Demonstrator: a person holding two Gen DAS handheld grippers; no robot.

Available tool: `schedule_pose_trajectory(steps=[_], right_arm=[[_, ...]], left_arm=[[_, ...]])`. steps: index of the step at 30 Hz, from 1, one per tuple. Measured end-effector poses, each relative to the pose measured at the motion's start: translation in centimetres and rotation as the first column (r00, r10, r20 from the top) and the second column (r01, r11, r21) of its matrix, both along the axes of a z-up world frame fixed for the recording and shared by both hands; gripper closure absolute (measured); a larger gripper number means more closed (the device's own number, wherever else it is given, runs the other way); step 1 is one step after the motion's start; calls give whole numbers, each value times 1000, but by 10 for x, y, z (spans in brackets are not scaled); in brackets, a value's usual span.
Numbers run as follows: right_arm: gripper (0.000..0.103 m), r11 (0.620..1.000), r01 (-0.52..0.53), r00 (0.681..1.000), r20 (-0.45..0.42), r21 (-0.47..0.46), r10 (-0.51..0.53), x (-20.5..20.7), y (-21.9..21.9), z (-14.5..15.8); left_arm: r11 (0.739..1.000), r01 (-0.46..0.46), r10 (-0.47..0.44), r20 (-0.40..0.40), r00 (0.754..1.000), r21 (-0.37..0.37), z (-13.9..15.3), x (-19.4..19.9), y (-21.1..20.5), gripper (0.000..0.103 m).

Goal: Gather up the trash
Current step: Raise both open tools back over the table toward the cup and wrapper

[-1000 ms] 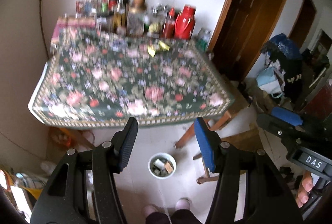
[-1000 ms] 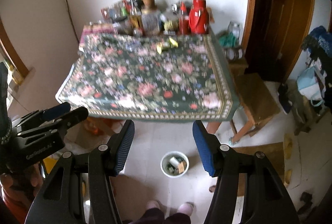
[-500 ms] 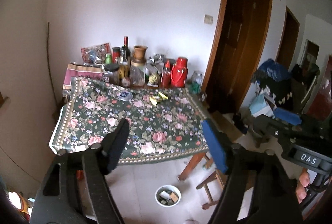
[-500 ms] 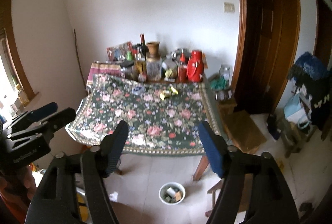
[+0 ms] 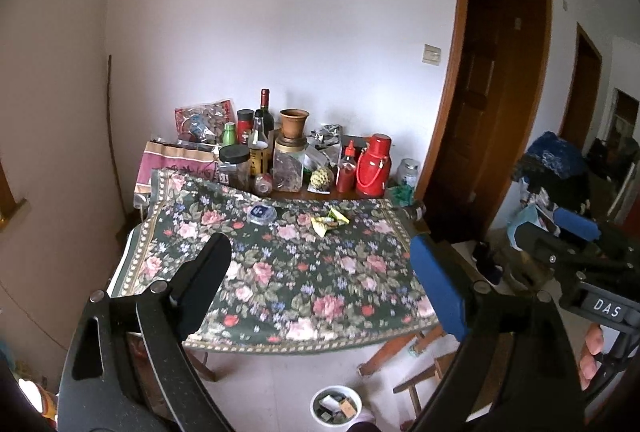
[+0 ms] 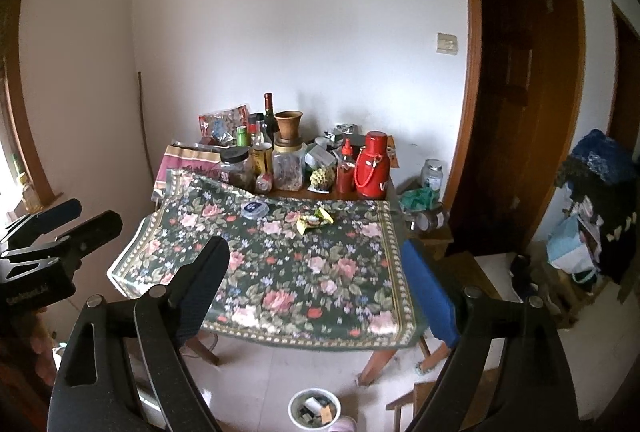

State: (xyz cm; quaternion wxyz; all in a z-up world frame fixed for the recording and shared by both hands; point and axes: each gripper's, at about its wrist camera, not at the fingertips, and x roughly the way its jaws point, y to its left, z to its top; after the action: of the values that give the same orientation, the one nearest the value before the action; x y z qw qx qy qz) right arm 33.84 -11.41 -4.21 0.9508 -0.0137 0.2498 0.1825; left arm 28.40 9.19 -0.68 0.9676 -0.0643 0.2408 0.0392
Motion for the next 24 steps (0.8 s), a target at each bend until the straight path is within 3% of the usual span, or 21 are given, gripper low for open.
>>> schedule_pose_trajectory(steps=[15, 24], right_arm=[[17, 992, -129, 992, 1, -11, 129, 127, -29, 13], [17, 989, -149, 981, -122, 14, 150, 193, -15, -11]], left_arm=[[995, -96, 96, -13, 995, -12, 5, 146, -39, 12], [989, -144, 142, -116, 983, -14, -20, 203, -16, 12]])
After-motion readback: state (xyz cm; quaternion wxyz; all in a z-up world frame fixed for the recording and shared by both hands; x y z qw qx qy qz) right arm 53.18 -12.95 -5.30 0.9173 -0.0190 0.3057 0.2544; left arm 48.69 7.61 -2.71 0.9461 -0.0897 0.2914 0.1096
